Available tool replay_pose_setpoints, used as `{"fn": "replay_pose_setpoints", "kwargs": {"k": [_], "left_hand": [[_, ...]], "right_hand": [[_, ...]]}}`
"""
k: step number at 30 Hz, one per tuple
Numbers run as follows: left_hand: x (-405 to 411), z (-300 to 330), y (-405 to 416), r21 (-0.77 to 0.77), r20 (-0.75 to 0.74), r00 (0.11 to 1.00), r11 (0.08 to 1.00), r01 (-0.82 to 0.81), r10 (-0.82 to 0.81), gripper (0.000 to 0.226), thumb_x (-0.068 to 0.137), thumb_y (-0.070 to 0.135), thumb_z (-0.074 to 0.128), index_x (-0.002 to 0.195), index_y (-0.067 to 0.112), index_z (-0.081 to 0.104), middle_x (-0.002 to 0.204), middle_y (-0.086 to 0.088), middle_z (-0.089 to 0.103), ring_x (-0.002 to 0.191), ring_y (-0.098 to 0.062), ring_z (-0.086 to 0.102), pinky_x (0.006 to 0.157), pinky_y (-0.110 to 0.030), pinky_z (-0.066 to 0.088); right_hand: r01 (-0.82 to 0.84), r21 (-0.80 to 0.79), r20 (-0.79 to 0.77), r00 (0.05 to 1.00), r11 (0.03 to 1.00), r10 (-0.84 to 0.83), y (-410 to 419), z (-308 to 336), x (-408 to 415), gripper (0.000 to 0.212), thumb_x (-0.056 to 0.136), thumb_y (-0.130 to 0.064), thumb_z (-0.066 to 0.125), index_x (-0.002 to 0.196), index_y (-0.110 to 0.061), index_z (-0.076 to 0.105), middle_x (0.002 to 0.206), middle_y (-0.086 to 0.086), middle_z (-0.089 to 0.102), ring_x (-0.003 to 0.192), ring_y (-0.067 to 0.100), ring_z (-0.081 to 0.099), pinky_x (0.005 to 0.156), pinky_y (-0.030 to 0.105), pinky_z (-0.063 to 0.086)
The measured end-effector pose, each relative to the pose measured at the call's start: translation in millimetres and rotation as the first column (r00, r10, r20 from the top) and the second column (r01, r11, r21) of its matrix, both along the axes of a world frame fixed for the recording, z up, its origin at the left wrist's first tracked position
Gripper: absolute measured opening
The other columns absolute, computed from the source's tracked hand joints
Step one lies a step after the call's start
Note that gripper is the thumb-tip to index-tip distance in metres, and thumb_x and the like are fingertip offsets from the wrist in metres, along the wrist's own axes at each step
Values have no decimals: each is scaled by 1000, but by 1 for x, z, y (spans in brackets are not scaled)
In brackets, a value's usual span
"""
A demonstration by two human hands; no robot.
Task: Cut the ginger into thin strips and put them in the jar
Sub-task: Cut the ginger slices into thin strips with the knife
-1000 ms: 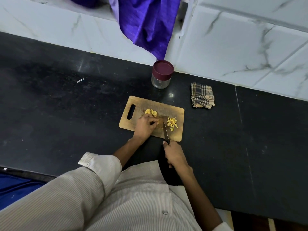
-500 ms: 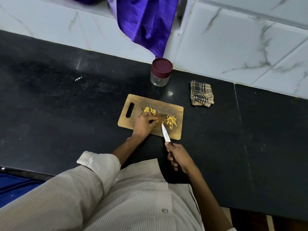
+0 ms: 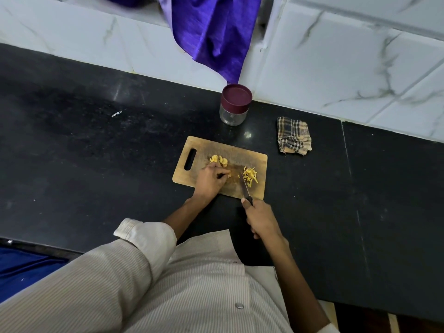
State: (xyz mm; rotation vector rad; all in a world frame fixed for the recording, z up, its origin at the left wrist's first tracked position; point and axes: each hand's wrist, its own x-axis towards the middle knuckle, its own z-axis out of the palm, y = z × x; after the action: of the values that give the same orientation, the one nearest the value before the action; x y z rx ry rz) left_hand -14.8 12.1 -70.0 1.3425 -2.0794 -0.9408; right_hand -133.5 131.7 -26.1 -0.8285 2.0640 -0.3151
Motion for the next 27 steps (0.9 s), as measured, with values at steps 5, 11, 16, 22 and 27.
{"fn": "replay_pose_setpoints", "kwargs": {"k": [5,11,16,22,27], "left_hand": [[-1,2,0,9,-2,1000,1000,-5,5,20,86,9,68,105,9,73,104,-6,63,89,-15,59,81,-17,42],[-1,0,-1,3,-13,1000,1000,-20,20,19,85,10,69,103,8,74,103,-6,63,89,-13,58,79,-12,39],[-1,0,-1,-26,-50,999,1000,-15,14,18,83,7,71,100,6,74,100,-8,65,88,-15,59,85,-25,47],[-1,0,-1,-23,-61,998,1000,-17,15,16,82,6,71,98,6,75,98,-7,66,86,-11,57,82,-20,45],[-1,1,0,-31,-57,998,999,-18,16,17,82,5,71,98,6,75,97,-8,66,86,-16,60,80,-22,46]], "right_hand": [[-37,-38,37,999,999,38,-3,4,14,32,105,-40,40,110,-12,53,79,9,59,51,17,55,38,24,42],[-17,-28,86,996,999,19,-7,9,19,32,106,-38,39,106,-10,54,70,6,55,47,16,52,39,25,43],[-20,6,92,996,1000,19,-10,13,22,29,106,-38,38,112,-13,51,71,6,55,50,15,52,40,25,43],[50,36,193,980,998,-56,-16,16,21,28,105,-39,39,105,-15,52,67,4,51,48,14,46,41,23,40],[82,-1,220,972,997,-80,-22,17,20,26,105,-38,40,100,-16,51,63,3,48,46,15,44,40,22,37]]}}
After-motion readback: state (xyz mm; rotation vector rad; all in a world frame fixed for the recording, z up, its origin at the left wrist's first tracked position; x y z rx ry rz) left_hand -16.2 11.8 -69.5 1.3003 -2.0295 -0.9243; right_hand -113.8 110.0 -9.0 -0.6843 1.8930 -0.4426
